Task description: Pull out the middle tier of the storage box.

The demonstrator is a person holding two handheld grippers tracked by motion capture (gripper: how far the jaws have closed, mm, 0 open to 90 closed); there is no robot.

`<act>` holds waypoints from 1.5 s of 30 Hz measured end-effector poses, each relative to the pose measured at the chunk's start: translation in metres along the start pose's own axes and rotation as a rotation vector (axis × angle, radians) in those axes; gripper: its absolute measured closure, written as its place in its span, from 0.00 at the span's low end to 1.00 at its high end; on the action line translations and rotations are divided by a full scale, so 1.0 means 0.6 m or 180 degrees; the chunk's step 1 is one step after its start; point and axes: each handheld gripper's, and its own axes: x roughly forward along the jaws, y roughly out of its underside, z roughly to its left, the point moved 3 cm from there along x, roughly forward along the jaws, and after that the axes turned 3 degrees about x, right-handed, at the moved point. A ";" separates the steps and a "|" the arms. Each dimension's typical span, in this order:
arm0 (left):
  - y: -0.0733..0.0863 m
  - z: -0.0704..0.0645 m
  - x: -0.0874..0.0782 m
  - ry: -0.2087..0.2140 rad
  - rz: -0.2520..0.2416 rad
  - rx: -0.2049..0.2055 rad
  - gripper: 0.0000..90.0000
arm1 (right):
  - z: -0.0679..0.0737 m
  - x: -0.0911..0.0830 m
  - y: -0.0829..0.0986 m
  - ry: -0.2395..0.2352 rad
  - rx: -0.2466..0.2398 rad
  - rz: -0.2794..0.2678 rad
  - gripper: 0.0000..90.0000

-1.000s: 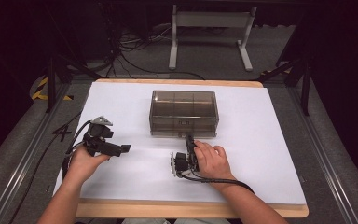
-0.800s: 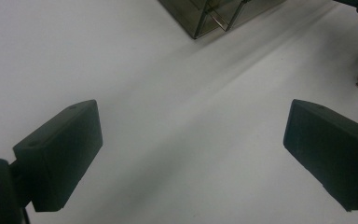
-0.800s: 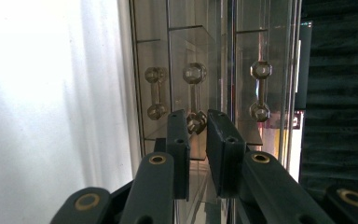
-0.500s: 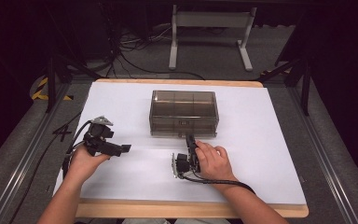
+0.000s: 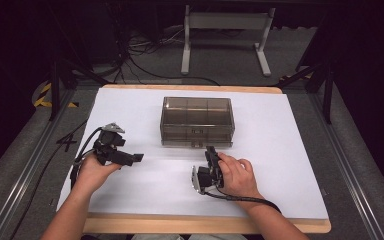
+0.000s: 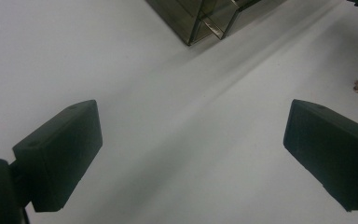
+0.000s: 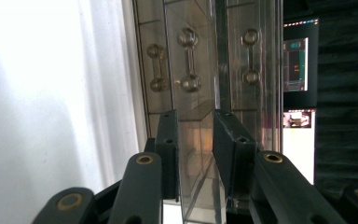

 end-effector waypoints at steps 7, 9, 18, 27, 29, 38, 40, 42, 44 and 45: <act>-0.002 0.000 0.004 0.0024 0.0011 0.0013 0.06 | -0.006 -0.008 0.022 -0.0135 0.0120 0.0004 0.79; -0.002 0.000 0.004 0.0028 0.0001 0.0001 0.06 | -0.009 -0.011 0.028 -0.0167 0.0166 -0.0006 0.79; -0.002 0.000 0.004 0.0030 0.0005 0.0000 0.06 | -0.026 -0.023 0.060 -0.0401 0.0503 -0.0089 0.81; -0.002 0.001 0.006 0.0033 0.0022 0.0011 0.06 | -0.048 -0.034 0.088 -0.0598 0.0915 -0.0234 0.79; -0.002 0.001 0.005 0.0035 0.0018 0.0009 0.06 | -0.050 -0.035 0.090 -0.0634 0.0959 -0.0251 0.79; -0.002 -0.001 0.003 0.0059 -0.0013 0.0024 0.05 | -0.068 -0.031 0.116 -0.0979 0.1492 -0.0434 0.77; -0.002 -0.002 0.000 0.0076 -0.0038 0.0043 0.05 | -0.071 -0.029 0.123 -0.1053 0.1583 -0.0465 0.76; -0.002 -0.002 0.000 0.0090 -0.0049 0.0045 0.05 | -0.074 -0.028 0.128 -0.1139 0.1674 -0.0487 0.75; -0.001 -0.002 0.000 0.0086 -0.0049 0.0053 0.05 | -0.077 -0.027 0.134 -0.1208 0.1755 -0.0511 0.75; -0.001 -0.002 0.000 0.0086 -0.0049 0.0053 0.05 | -0.077 -0.027 0.134 -0.1208 0.1755 -0.0511 0.75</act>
